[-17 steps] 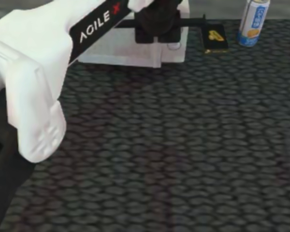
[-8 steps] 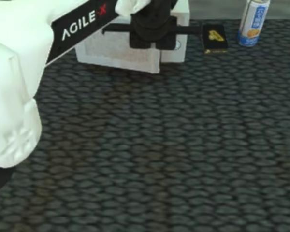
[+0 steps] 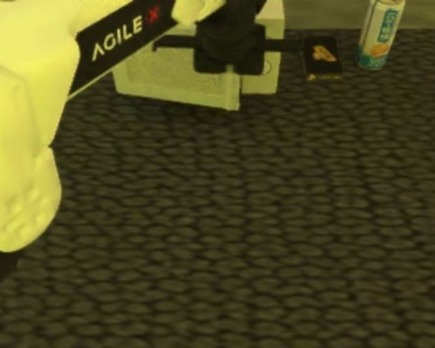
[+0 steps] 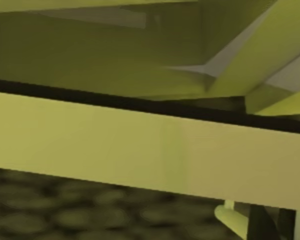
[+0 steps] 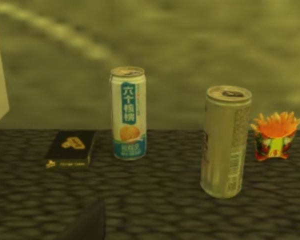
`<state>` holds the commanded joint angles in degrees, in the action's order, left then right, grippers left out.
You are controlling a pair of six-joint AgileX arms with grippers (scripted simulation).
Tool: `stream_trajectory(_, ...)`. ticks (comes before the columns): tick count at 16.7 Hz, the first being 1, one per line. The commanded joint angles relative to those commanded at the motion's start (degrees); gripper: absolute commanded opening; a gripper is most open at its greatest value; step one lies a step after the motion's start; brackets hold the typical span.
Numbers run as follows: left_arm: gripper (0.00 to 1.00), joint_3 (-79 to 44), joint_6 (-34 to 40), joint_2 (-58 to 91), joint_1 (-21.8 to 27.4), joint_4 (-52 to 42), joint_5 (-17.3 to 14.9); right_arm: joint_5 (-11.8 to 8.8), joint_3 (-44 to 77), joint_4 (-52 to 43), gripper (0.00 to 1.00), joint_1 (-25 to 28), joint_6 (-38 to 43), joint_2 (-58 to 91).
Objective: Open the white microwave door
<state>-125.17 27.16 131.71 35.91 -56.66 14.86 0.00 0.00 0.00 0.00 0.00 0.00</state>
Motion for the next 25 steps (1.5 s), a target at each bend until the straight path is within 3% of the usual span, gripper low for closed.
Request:
stream_trajectory(19, 0.00, 0.3, 0.1, 0.1, 0.4, 0.2, -0.3, 0.0, 0.0, 0.0, 1.00, 0.0, 0.0, 0.0)
stream_trajectory(25, 0.00, 10.2, -5.1, -6.0, -0.5, 5.3, -2.6, 0.0, 0.0, 0.0, 1.00, 0.0, 0.0, 0.0)
